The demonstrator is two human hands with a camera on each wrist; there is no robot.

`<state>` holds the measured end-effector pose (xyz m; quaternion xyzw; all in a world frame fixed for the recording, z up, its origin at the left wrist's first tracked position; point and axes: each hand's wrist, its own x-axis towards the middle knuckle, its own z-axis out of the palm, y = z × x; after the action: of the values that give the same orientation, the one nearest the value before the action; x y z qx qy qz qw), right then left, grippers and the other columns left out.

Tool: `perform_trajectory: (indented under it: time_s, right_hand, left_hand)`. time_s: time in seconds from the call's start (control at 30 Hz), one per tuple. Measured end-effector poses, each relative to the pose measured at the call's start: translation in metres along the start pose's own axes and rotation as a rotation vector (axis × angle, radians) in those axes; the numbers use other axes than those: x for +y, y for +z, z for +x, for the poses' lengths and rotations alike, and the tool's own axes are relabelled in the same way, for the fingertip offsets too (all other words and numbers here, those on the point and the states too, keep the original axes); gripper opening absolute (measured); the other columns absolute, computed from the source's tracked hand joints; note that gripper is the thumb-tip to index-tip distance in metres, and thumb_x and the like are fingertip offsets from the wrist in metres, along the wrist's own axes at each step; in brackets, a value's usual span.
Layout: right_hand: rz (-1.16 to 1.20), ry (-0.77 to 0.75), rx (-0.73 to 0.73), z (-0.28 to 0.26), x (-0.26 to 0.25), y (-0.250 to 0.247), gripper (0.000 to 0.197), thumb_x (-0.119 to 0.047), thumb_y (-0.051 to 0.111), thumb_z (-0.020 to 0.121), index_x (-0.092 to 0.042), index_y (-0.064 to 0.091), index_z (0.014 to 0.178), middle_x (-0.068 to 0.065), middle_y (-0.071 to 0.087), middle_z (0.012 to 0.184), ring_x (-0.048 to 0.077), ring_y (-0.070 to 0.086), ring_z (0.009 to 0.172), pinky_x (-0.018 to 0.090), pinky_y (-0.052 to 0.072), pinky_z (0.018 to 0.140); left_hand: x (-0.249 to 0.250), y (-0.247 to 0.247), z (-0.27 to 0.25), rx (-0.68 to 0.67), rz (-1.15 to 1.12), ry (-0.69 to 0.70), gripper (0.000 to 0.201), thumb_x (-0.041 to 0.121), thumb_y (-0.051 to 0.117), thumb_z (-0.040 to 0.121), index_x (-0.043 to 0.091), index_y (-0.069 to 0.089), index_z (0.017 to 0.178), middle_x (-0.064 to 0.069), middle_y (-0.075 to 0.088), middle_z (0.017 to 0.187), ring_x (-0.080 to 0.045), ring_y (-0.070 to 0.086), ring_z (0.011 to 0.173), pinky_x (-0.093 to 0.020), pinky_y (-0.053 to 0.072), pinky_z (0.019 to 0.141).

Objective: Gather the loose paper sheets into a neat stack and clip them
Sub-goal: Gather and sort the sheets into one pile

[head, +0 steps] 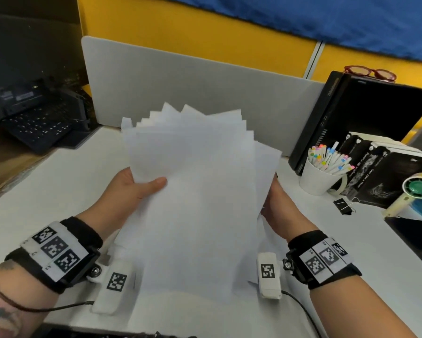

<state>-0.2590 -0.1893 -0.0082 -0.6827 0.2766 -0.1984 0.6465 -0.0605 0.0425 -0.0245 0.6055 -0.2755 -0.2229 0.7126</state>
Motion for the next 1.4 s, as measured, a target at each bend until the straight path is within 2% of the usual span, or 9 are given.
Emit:
perform_trajectory:
  time_s: [0.13, 0.23, 0.37, 0.57, 0.7, 0.93, 1.07, 1.23, 1.4]
  right_hand:
    - [0.24, -0.197, -0.157, -0.017, -0.024, 0.007, 0.161, -0.1, 0.058, 0.034, -0.004, 0.019, 0.157, -0.03, 0.072, 0.093, 0.016, 0.056, 0.13, 0.009, 0.048, 0.088]
    - [0.137, -0.343, -0.198, -0.018, -0.036, 0.015, 0.099, -0.047, 0.094, 0.056, -0.006, 0.053, 0.137, 0.005, 0.072, 0.12, 0.028, 0.064, 0.12, 0.037, 0.053, 0.098]
    - [0.165, -0.384, -0.148, -0.018, -0.051, 0.017, 0.071, 0.0, 0.084, 0.066, -0.004, 0.059, 0.132, 0.015, 0.069, 0.126, 0.03, 0.065, 0.119, 0.044, 0.052, 0.1]
    - [0.236, -0.446, -0.19, -0.017, -0.052, 0.012, 0.07, -0.006, 0.092, 0.058, -0.011, 0.066, 0.122, 0.015, 0.071, 0.119, 0.032, 0.067, 0.114, 0.04, 0.055, 0.092]
    - [0.284, -0.414, -0.178, -0.026, -0.053, 0.018, 0.08, -0.02, 0.097, 0.051, -0.004, 0.064, 0.121, 0.015, 0.073, 0.114, 0.031, 0.07, 0.107, 0.038, 0.056, 0.085]
    - [0.117, -0.637, 0.159, -0.053, -0.079, 0.046, 0.023, -0.007, 0.073, 0.088, -0.026, 0.07, 0.101, -0.012, 0.077, 0.099, 0.008, 0.072, 0.1, 0.023, 0.055, 0.085]
    - [0.204, -0.663, -0.002, -0.06, -0.089, 0.039, 0.061, -0.002, 0.081, 0.076, -0.007, 0.055, 0.131, 0.011, 0.069, 0.123, 0.028, 0.066, 0.117, 0.039, 0.054, 0.094]
    - [0.014, -0.743, -0.173, -0.069, -0.105, 0.032, 0.088, 0.001, 0.081, 0.078, -0.022, 0.036, 0.149, 0.002, 0.051, 0.145, 0.019, 0.054, 0.131, 0.033, 0.051, 0.101]
    - [0.011, -0.764, -0.297, -0.071, -0.107, 0.032, 0.069, 0.01, 0.074, 0.079, -0.027, 0.05, 0.131, -0.003, 0.054, 0.133, 0.021, 0.058, 0.121, 0.038, 0.053, 0.095]
  left_hand:
    - [0.034, 0.0, 0.001, 0.009, 0.015, 0.171, 0.027, 0.009, 0.07, 0.086, 0.018, 0.073, 0.111, 0.002, 0.08, 0.106, -0.018, 0.076, 0.098, -0.026, 0.061, 0.079]
    - [0.057, 0.0, -0.001, 0.004, 0.052, 0.291, 0.04, 0.014, 0.072, 0.082, 0.021, 0.067, 0.122, 0.004, 0.078, 0.114, -0.017, 0.074, 0.103, -0.035, 0.061, 0.088]
    - [0.088, 0.002, -0.003, -0.147, 0.051, 0.452, 0.069, 0.007, 0.073, 0.084, 0.045, 0.047, 0.136, 0.008, 0.066, 0.136, -0.014, 0.066, 0.121, -0.031, 0.059, 0.091]
    - [0.095, -0.01, 0.002, -0.324, 0.073, 0.329, 0.05, 0.022, 0.088, 0.067, 0.021, 0.076, 0.115, -0.006, 0.077, 0.117, -0.026, 0.073, 0.108, -0.039, 0.061, 0.089]
    - [0.089, -0.004, -0.002, -0.151, 0.043, 0.364, 0.033, 0.008, 0.077, 0.076, 0.02, 0.076, 0.107, -0.005, 0.079, 0.111, -0.021, 0.076, 0.099, -0.029, 0.061, 0.079]
    - [0.089, 0.016, -0.011, -0.012, 0.055, 0.429, 0.05, 0.01, 0.072, 0.088, 0.017, 0.059, 0.136, 0.001, 0.072, 0.127, -0.018, 0.069, 0.116, -0.039, 0.058, 0.096]
    - [0.098, 0.017, -0.016, -0.143, -0.021, 0.435, 0.071, 0.015, 0.085, 0.077, 0.023, 0.052, 0.14, 0.0, 0.067, 0.133, -0.022, 0.064, 0.124, -0.038, 0.057, 0.097]
    - [0.12, 0.012, -0.019, -0.35, -0.009, 0.483, 0.088, 0.017, 0.08, 0.069, 0.046, 0.045, 0.146, 0.009, 0.056, 0.146, -0.02, 0.056, 0.134, -0.032, 0.054, 0.101]
    - [0.129, 0.019, -0.021, -0.463, 0.048, 0.526, 0.082, 0.016, 0.081, 0.068, 0.041, 0.053, 0.141, 0.004, 0.055, 0.149, -0.021, 0.053, 0.137, -0.037, 0.049, 0.108]
